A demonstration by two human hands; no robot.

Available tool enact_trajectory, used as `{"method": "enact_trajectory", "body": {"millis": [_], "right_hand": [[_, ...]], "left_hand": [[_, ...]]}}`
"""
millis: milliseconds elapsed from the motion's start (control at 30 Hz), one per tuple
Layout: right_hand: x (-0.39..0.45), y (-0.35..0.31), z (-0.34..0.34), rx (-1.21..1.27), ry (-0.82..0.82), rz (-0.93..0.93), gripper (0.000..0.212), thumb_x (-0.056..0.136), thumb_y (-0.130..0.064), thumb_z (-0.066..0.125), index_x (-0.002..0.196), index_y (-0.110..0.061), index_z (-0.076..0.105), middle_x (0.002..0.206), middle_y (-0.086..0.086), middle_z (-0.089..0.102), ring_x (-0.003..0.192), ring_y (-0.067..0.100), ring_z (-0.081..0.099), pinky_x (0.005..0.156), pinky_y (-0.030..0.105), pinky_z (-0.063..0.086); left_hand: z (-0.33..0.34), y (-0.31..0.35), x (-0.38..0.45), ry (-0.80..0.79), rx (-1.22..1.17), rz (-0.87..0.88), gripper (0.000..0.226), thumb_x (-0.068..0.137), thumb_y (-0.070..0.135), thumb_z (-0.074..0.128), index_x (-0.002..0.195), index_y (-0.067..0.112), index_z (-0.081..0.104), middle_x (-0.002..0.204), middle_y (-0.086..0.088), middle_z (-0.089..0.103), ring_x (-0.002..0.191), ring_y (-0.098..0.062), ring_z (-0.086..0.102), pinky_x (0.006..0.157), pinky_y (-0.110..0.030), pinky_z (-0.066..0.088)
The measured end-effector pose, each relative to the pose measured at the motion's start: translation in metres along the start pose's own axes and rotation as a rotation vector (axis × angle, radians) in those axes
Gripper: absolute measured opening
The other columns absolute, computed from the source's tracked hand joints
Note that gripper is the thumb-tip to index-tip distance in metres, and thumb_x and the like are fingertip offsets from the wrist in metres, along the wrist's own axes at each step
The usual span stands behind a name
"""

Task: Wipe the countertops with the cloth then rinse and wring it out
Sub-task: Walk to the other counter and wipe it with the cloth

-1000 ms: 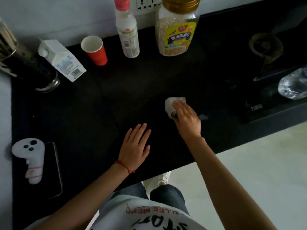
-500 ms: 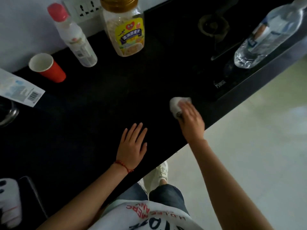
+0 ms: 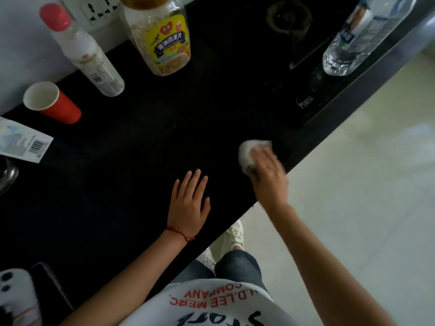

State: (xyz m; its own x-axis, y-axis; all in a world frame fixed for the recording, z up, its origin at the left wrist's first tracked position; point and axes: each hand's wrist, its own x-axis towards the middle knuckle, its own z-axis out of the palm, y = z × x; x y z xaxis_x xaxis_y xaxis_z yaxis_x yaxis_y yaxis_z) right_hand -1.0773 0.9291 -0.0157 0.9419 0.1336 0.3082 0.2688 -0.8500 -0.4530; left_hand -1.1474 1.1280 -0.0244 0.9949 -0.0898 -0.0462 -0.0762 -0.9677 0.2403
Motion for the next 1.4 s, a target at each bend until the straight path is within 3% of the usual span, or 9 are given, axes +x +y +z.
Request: {"method": "enact_trajectory", "body": {"millis": [133,233,300,467,600,733,833,1133,1400], "right_hand": [[-0.012,0.01,-0.007,0.009,-0.175,-0.335,0.041,0.084,-0.026,0.056,0.122,-0.012,0.055,0.127,0.009,0.061,0.124,0.027,0.05,0.105,0.039,0.042],[0.031,0.032,-0.013,-0.014,0.004,0.092,0.038,0.084,-0.017,0.058,0.121,-0.007,0.057,0.126,0.014,0.061,0.124,0.031,0.05,0.103,0.045,0.043],[0.027,0.013,-0.004,-0.014,0.02,0.173,0.039,0.082,-0.014,0.059,0.121,-0.006,0.058,0.127,0.014,0.06,0.125,0.034,0.049,0.101,0.051,0.044],[-0.002,0.009,-0.004,0.034,-0.254,-0.369,0.042,0.086,-0.03,0.054,0.123,-0.01,0.057,0.128,0.009,0.06,0.124,0.028,0.051,0.103,0.044,0.044],[0.036,0.029,-0.015,-0.021,-0.029,0.217,0.041,0.084,-0.017,0.057,0.125,-0.008,0.055,0.13,0.012,0.058,0.128,0.03,0.046,0.101,0.049,0.044],[-0.014,-0.01,-0.013,0.003,-0.136,-0.088,0.046,0.076,-0.009,0.068,0.121,-0.009,0.058,0.127,0.011,0.06,0.126,0.03,0.047,0.103,0.047,0.041],[-0.036,-0.022,-0.025,0.054,-0.231,-0.1,0.049,0.076,-0.013,0.07,0.123,-0.016,0.057,0.129,0.004,0.059,0.127,0.017,0.04,0.099,0.041,0.041],[-0.095,-0.008,-0.059,0.354,0.233,0.463,0.039,0.08,-0.012,0.064,0.116,0.001,0.057,0.117,0.022,0.063,0.11,0.035,0.058,0.094,0.046,0.047],[-0.165,0.073,-0.115,0.367,0.328,0.946,0.01,0.08,-0.017,0.064,0.077,-0.016,0.055,0.064,0.01,0.06,0.057,0.026,0.052,0.056,0.033,0.04]], "left_hand": [[0.0,-0.002,-0.001,0.001,-0.006,0.005,0.049,0.088,0.034,0.037,0.131,0.013,0.046,0.14,-0.011,0.048,0.132,-0.029,0.042,0.107,-0.049,0.034],[0.0,-0.001,0.0,-0.004,-0.003,0.011,0.048,0.088,0.033,0.037,0.131,0.013,0.046,0.14,-0.011,0.048,0.132,-0.029,0.042,0.108,-0.048,0.032],[0.0,-0.001,0.0,0.001,0.001,0.014,0.048,0.087,0.033,0.038,0.131,0.013,0.046,0.14,-0.011,0.049,0.132,-0.029,0.042,0.107,-0.049,0.033],[-0.001,-0.002,0.0,0.005,-0.015,0.011,0.048,0.087,0.034,0.038,0.13,0.014,0.047,0.139,-0.011,0.05,0.131,-0.029,0.043,0.107,-0.049,0.034],[-0.001,-0.002,-0.001,0.007,-0.012,0.013,0.048,0.086,0.033,0.039,0.13,0.013,0.048,0.139,-0.011,0.05,0.131,-0.029,0.043,0.106,-0.05,0.034],[-0.002,-0.002,-0.001,-0.003,-0.025,0.019,0.049,0.087,0.034,0.038,0.129,0.013,0.048,0.139,-0.011,0.05,0.131,-0.029,0.043,0.106,-0.05,0.035],[-0.003,-0.002,0.0,0.002,-0.017,0.016,0.049,0.087,0.034,0.037,0.129,0.013,0.049,0.138,-0.012,0.051,0.13,-0.029,0.045,0.105,-0.051,0.036],[-0.009,0.006,0.004,-0.019,-0.133,-0.026,0.047,0.084,0.029,0.042,0.126,0.009,0.051,0.14,-0.016,0.047,0.132,-0.035,0.04,0.106,-0.056,0.032],[-0.021,0.112,0.025,0.005,-0.308,0.307,0.045,0.081,0.029,0.041,0.112,0.003,0.061,0.118,-0.019,0.063,0.113,-0.035,0.057,0.096,-0.046,0.046]]}}
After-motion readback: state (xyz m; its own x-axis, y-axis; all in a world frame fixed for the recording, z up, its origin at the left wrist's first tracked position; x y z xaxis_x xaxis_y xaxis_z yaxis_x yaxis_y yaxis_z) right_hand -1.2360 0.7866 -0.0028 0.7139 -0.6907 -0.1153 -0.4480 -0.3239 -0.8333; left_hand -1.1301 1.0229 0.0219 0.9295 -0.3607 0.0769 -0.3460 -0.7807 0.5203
